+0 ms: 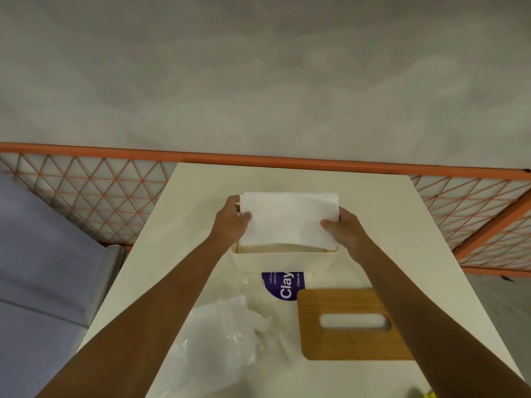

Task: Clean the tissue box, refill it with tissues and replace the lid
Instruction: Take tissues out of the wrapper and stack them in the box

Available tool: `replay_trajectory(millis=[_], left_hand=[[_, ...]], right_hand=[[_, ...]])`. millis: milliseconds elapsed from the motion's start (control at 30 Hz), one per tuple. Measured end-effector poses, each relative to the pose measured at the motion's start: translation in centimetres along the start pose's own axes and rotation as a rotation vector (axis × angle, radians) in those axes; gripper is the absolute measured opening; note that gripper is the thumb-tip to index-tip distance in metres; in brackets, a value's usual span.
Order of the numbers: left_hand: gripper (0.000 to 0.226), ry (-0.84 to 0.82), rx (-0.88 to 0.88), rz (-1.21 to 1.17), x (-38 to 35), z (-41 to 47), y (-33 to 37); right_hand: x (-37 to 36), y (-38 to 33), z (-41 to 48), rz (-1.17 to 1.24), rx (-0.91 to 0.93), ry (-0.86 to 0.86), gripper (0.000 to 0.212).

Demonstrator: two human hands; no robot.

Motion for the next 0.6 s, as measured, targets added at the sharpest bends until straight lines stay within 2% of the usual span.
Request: replay_trajectory(millis=[100,300,467,600], left_hand=[[0.053,-0.014,0.001,0.160,-0.7,1.2,-0.8],[0.055,-0.054,-0.024,0.515,-2.6,2.8,-2.2],[0.060,-0.081,0.009,0.647,-4.0,3.5,-2.3],[0.060,-0.096,0.044,0.648,-4.0,3.3,-2.2]], right_hand=[[-0.9,1.0,0.9,-0.183,-0.031,-0.039,0.043],[-2.5,2.2,1.9,-0.419,-0.068,-0.156,0.055],[-3.6,2.4,2.3,-0.552,-0.082,-0.219,0.051],[-3.8,2.1,2.2,-0.639,-0.081,-0.230,0.050]])
Point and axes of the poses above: each hand's wrist, its own z-axis towards the middle knuckle, its own x-axis out of the back of the hand, y = z × x, the point moved 1 cm from there along z, towards the middle knuckle, and after that the axes turned 12 degrees about x, right-handed, at the moved point
